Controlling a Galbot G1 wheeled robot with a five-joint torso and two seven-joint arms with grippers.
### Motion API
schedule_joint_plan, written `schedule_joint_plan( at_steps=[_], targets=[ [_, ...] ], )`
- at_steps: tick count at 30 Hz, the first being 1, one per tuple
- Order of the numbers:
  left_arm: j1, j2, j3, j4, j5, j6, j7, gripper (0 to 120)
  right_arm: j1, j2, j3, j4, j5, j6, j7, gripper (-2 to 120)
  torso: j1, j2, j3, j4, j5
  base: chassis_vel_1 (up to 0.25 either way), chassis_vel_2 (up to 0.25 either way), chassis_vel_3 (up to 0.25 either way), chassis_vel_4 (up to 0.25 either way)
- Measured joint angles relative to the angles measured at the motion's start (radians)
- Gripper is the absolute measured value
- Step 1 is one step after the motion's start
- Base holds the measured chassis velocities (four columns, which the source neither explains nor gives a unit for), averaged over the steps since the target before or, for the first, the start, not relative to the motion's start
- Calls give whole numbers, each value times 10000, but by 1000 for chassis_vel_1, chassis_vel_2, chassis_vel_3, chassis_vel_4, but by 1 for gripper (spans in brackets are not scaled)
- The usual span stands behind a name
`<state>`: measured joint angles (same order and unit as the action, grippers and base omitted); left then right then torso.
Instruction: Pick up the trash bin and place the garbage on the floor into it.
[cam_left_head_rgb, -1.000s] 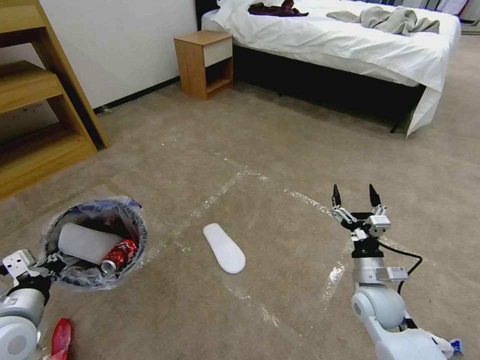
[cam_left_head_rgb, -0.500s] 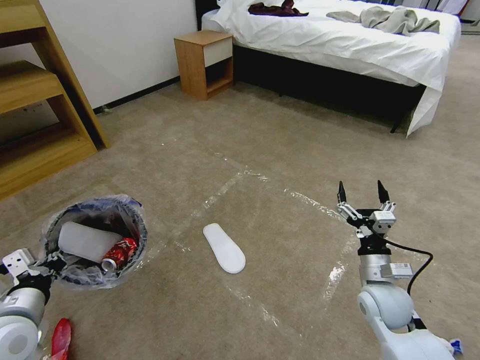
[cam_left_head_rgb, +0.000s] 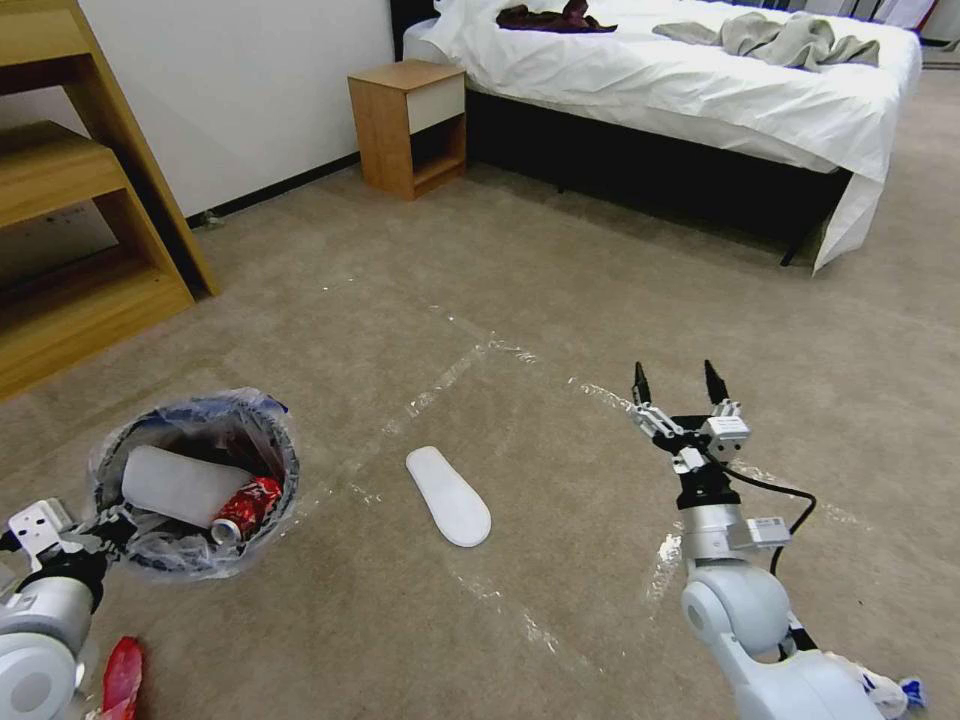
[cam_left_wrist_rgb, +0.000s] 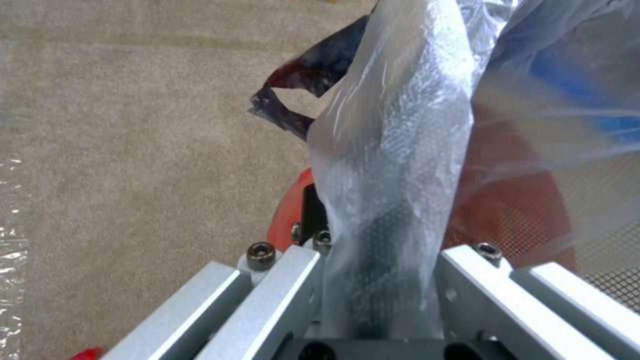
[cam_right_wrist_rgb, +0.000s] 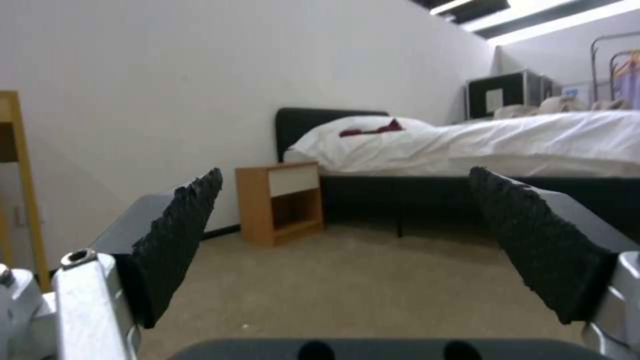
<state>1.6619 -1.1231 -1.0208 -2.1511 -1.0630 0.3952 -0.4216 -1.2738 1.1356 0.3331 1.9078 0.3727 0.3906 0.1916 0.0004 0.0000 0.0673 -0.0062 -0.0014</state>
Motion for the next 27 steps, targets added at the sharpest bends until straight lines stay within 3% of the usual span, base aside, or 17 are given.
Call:
schedule_joint_plan(
  at_steps=[27],
  targets=[
    [-22, 76, -75, 49, -58, -6, -37, 0, 509, 22, -511, -361, -19, -189, 54, 95, 0, 0, 0, 0, 0, -1, 1, 1, -2]
  ],
)
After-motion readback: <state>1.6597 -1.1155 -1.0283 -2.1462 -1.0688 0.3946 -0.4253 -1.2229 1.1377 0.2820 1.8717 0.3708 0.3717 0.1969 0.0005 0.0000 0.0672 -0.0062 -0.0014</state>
